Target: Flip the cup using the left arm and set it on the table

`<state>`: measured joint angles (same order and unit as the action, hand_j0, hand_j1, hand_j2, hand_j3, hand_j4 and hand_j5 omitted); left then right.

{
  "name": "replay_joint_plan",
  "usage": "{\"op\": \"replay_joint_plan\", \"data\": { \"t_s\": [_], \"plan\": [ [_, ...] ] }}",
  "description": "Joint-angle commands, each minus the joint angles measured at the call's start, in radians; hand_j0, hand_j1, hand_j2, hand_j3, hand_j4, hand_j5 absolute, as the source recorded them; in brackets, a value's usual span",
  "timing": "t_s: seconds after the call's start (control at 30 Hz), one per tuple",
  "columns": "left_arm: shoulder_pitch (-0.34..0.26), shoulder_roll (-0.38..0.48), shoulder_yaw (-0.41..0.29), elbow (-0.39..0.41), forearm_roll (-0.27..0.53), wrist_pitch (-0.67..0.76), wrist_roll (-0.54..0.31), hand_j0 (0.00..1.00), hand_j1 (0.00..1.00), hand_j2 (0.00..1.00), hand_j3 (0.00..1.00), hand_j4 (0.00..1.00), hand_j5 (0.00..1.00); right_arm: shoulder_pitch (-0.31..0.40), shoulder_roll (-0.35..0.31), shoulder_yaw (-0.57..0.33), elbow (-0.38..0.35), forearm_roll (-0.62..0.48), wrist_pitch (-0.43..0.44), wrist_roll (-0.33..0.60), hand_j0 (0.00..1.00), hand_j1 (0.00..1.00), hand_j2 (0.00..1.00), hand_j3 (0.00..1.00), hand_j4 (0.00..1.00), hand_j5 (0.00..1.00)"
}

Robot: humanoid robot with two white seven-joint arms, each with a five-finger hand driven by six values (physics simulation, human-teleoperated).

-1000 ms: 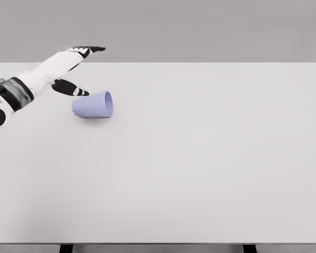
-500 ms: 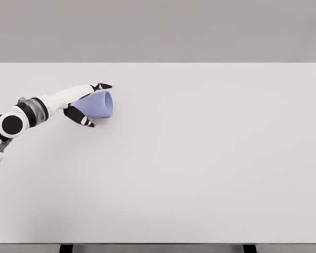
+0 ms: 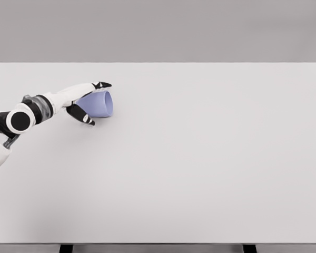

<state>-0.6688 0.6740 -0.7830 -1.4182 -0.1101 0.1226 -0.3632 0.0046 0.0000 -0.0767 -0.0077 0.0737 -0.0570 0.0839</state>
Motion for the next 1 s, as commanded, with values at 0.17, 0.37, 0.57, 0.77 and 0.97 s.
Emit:
{"op": "replay_joint_plan", "data": {
  "t_s": [0.17,0.37,0.57,0.77,0.97],
  "plan": [
    [-0.002,-0.057,-0.015,0.038,-0.083,0.029,0.001,1.00,1.00,1.00,1.00,1.00,1.00,0.000,0.000,0.000,0.000,0.000,0.000,0.000,1.00,1.00,1.00,1.00,1.00,1.00],
    [0.000,-0.066,-0.019,0.044,-0.099,0.031,0.000,0.76,0.76,0.76,0.76,0.76,0.76,0.002,0.000,0.000,0.000,0.000,-0.001,-0.001,1.00,1.00,1.00,1.00,1.00,1.00],
    [0.002,-0.065,-0.013,0.045,-0.048,0.031,0.000,0.57,0.57,0.57,0.57,0.57,0.57,0.002,0.000,0.000,0.000,0.000,0.000,0.000,1.00,1.00,1.00,1.00,1.00,1.00],
    [-0.020,0.030,-0.001,0.038,0.174,-0.036,-0.011,0.57,0.57,0.57,0.57,0.57,0.57,0.000,0.000,0.000,0.000,0.000,-0.001,0.000,1.00,1.00,1.00,1.00,1.00,1.00],
    [0.026,0.135,0.061,0.133,0.661,-0.511,-0.248,0.59,0.59,0.59,0.59,0.59,0.59,0.000,0.000,0.000,0.000,0.000,0.000,0.000,1.00,1.00,1.00,1.00,1.00,1.00]
  ]
}}
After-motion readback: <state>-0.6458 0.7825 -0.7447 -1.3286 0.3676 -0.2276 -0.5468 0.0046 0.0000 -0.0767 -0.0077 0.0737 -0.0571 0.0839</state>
